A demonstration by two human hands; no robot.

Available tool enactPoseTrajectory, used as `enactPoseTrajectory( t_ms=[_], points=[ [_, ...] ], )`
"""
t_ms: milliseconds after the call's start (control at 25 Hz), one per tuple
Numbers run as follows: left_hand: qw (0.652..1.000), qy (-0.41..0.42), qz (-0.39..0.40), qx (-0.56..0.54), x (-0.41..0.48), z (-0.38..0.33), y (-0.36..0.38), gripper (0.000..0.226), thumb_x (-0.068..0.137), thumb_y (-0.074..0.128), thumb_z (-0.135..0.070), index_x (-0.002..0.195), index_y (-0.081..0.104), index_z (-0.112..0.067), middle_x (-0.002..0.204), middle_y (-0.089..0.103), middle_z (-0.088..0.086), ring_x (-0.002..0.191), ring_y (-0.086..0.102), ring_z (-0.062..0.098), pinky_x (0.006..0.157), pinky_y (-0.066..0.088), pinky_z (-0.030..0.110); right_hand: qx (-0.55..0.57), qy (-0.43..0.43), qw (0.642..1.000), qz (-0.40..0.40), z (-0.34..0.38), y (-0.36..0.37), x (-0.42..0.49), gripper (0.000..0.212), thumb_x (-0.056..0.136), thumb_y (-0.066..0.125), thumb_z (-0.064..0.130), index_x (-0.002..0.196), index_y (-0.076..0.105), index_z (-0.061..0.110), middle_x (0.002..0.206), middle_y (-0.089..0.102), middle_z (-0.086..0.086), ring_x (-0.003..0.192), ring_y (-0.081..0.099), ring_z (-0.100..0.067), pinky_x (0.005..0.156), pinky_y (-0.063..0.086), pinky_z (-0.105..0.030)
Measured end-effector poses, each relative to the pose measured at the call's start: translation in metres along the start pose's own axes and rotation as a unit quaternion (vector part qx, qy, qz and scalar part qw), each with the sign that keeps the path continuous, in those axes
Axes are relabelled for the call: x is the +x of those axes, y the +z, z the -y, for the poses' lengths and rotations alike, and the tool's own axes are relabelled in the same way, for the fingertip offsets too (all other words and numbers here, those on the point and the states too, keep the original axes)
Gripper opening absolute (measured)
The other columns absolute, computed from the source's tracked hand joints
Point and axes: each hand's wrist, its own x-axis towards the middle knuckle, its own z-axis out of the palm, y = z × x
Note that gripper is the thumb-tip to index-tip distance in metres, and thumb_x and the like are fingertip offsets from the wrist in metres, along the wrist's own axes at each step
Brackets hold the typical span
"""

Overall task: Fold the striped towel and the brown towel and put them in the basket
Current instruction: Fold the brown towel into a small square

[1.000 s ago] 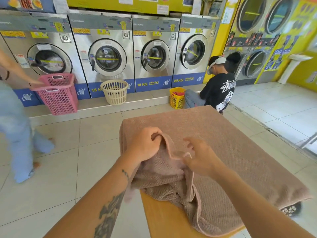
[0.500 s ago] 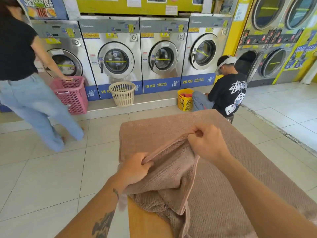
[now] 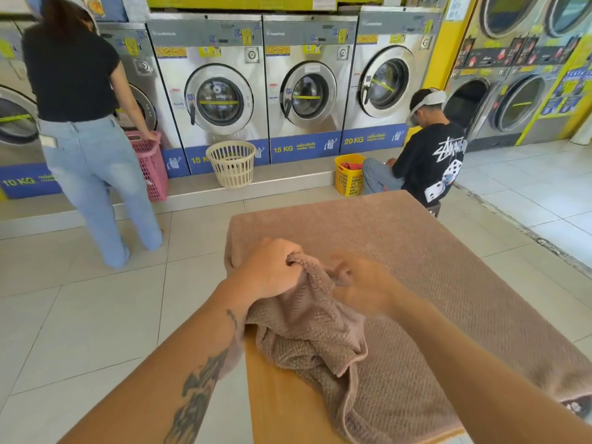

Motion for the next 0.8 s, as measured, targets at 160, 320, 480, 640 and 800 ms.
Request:
enactPoseTrajectory(
  t_ms=[160, 320, 480, 640, 800],
  points=[
    [0.999, 0.043, 0.002, 0.005, -0.004, -0.006, -0.015, 0.021, 0.083, 0.054, -0.015, 0.064, 0.060, -0.018, 0.062, 0.062, 0.005, 0.064, 0.058, 0.023, 0.057, 0.045, 0.039, -0.030, -0.013, 0.998, -0.060, 0.024, 0.017, 0.016, 0.025, 0.085, 0.058, 0.036, 0.108, 0.062, 0.030, 0.094, 0.067, 0.002, 0.089, 0.063, -0.024, 0.083, 0.054, -0.044],
    [0.999, 0.018, 0.003, -0.035, -0.020, 0.028, -0.007, 0.007, 0.091, 0.063, -0.027, 0.086, 0.066, -0.022, 0.076, 0.066, -0.003, 0.071, 0.060, 0.015, 0.062, 0.045, 0.032, -0.028, -0.024, 0.987, -0.159, 0.031, 0.012, 0.003, 0.022, 0.086, 0.060, 0.024, 0.070, 0.057, 0.009, 0.082, 0.058, -0.007, 0.082, 0.054, -0.026, 0.072, 0.048, -0.041],
    [0.999, -0.052, 0.012, -0.007, -0.037, 0.081, 0.031, 0.017, 0.090, 0.054, -0.039, 0.101, 0.065, -0.031, 0.082, 0.067, -0.013, 0.078, 0.063, 0.010, 0.076, 0.055, 0.037, 0.034, 0.028, 0.959, -0.280, 0.028, -0.020, -0.038, 0.025, 0.085, 0.061, 0.012, 0.064, 0.048, 0.007, 0.074, 0.053, -0.004, 0.070, 0.049, -0.020, 0.061, 0.036, -0.034],
    [0.990, -0.137, 0.002, 0.026, -0.043, 0.106, 0.048, 0.012, 0.086, 0.052, -0.034, 0.078, 0.059, -0.028, 0.073, 0.063, -0.009, 0.073, 0.062, 0.016, 0.069, 0.056, 0.036, 0.036, 0.104, 0.922, -0.372, 0.008, -0.050, -0.078, 0.024, 0.083, 0.057, 0.008, 0.064, 0.047, -0.002, 0.060, 0.045, -0.010, 0.060, 0.040, -0.022, 0.055, 0.031, -0.034],
    [0.956, -0.283, -0.065, 0.035, -0.031, 0.114, 0.037, 0.009, 0.092, 0.048, -0.027, 0.090, 0.053, -0.020, 0.092, 0.064, 0.004, 0.087, 0.063, 0.031, 0.073, 0.050, 0.036, 0.026, 0.181, 0.890, -0.418, -0.024, -0.060, -0.110, 0.023, 0.083, 0.056, 0.013, 0.062, 0.050, 0.005, 0.062, 0.052, -0.012, 0.063, 0.047, -0.028, 0.057, 0.036, -0.034]
  ],
)
